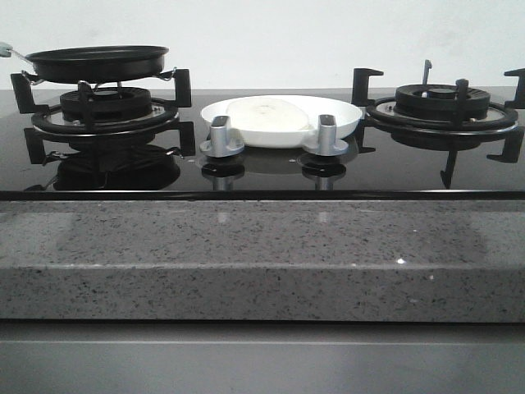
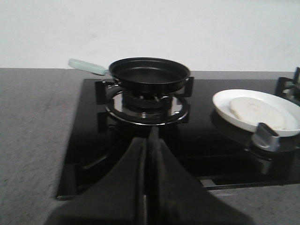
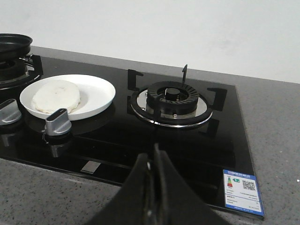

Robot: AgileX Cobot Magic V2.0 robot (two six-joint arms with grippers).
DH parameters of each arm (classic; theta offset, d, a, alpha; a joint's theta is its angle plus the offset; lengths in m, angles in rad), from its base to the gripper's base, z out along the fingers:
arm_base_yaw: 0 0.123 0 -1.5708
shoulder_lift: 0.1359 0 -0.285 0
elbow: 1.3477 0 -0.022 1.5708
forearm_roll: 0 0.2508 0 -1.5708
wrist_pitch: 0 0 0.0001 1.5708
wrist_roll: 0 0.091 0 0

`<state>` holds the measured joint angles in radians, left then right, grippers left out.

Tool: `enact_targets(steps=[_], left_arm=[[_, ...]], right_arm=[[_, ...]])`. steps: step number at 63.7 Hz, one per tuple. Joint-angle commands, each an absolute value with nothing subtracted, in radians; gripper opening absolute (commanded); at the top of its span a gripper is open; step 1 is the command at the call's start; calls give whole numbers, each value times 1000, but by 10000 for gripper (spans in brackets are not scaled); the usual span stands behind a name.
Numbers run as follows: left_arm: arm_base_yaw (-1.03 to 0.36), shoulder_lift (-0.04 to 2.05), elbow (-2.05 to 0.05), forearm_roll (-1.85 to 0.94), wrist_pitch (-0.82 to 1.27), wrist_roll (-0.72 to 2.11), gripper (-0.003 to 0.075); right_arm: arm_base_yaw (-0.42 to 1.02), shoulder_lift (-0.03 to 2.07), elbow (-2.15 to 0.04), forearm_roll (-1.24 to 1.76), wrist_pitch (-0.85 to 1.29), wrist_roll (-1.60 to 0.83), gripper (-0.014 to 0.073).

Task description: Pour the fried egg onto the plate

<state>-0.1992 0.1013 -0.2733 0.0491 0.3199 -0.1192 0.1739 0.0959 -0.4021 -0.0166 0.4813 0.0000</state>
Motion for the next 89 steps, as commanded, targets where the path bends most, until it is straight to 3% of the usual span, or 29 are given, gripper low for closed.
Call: enact_targets(steps=[1, 12, 28, 89], left_arm=[[-137, 48, -249, 38, 234, -124, -19], [-49, -22, -130, 0, 214, -124, -19], [-42, -24, 15, 0, 62, -124, -19], [-42, -22, 12, 0, 133, -124, -19]], right_arm=[[170, 111, -425, -30, 392, 0, -58], [170, 111, -425, -30, 393, 0, -58], [170, 111, -425, -30, 395, 0, -58], [170, 111, -425, -36, 394, 0, -58]])
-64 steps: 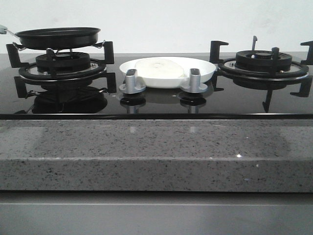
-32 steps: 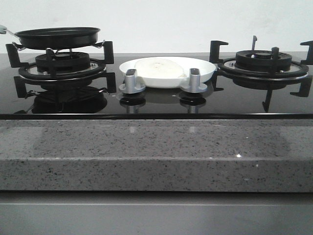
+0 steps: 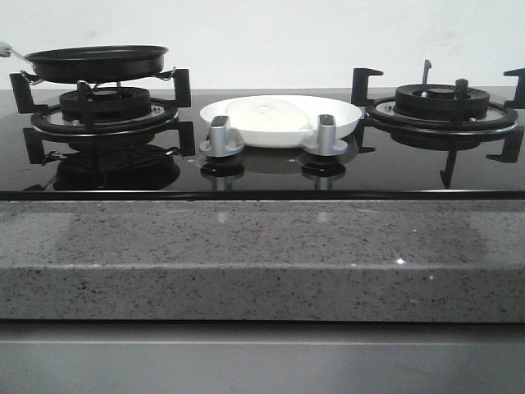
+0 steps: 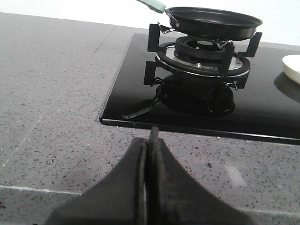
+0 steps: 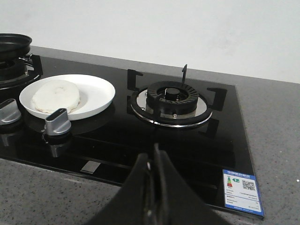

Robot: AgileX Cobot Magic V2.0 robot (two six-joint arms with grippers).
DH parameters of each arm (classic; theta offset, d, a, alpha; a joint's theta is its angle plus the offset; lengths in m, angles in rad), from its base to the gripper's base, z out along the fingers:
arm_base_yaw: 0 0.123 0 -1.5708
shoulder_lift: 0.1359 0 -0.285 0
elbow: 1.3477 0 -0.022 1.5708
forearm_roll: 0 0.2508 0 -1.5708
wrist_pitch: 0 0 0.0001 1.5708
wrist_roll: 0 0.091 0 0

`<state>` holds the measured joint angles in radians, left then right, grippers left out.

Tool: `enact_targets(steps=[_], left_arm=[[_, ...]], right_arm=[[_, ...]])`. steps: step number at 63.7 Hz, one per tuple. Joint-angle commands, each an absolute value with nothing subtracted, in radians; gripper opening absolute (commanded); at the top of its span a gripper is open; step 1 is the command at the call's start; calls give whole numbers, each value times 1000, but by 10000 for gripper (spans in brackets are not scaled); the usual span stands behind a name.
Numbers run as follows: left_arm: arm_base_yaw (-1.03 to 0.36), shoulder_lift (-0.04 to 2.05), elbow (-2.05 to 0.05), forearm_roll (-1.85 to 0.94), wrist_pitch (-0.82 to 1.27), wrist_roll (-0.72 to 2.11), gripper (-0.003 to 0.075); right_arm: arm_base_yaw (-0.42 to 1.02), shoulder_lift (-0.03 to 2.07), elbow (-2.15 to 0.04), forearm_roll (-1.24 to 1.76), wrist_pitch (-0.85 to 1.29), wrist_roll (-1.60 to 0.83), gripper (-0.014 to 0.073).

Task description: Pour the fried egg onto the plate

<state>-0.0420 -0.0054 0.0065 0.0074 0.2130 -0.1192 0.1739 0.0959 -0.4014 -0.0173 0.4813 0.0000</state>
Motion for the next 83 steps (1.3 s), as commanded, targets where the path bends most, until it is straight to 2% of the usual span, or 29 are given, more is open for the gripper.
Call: enact_targets(steps=[1, 10, 25, 34, 83], left_arm=[[-42, -22, 12, 0, 133, -124, -19], [-42, -22, 12, 0, 133, -124, -19], [-42, -22, 12, 0, 133, -124, -19], [-42, -22, 12, 0, 133, -124, -19], [-42, -22, 12, 0, 133, -124, -19]], right_arm=[[170, 111, -422, -39, 389, 0, -58], [154, 77, -328, -32, 285, 0, -58], [-16, -26, -84, -11, 122, 0, -58], [-41, -29, 23, 0, 0, 0, -58], [-41, -29, 22, 0, -9, 0, -58]])
